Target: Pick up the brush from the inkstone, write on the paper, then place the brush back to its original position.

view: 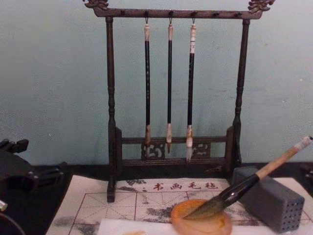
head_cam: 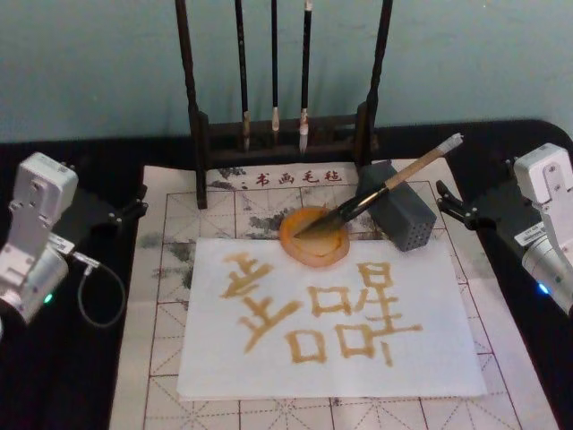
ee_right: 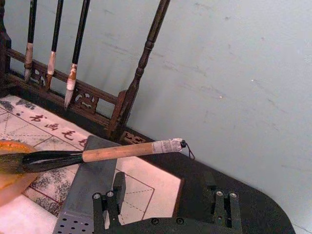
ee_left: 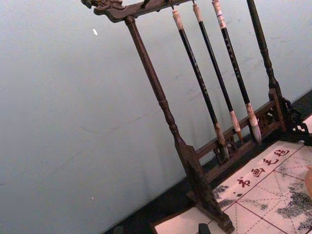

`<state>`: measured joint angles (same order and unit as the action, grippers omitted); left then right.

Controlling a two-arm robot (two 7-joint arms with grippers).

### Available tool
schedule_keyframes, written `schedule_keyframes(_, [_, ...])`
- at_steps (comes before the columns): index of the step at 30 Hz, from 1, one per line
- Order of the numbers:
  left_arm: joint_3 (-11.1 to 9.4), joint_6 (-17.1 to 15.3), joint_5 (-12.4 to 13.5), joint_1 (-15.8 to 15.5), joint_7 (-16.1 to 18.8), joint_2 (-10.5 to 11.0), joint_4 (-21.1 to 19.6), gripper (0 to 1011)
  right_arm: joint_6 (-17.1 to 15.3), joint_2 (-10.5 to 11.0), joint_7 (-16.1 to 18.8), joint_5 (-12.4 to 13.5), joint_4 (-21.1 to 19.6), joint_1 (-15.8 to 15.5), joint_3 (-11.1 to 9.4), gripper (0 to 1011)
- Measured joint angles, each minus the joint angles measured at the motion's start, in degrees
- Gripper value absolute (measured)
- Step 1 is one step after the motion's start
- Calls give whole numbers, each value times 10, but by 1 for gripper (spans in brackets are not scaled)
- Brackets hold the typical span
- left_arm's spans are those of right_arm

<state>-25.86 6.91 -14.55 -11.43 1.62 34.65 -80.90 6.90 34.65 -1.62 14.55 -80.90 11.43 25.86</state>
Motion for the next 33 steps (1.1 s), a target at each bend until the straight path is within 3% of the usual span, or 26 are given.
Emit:
schedule_keyframes(24, [0,0,0,0,0,0,0,1001,0,0,0,0,0,0,0,1000])
schedule_keyframes(28, [0,0,0,0,0,0,0,1001,0,0,4,2,-5,-6,-8,1000])
schedule_keyframes(33, [0,0,0,0,0,0,0,1001,-11,0,34,42,-23,-24,-35,1000])
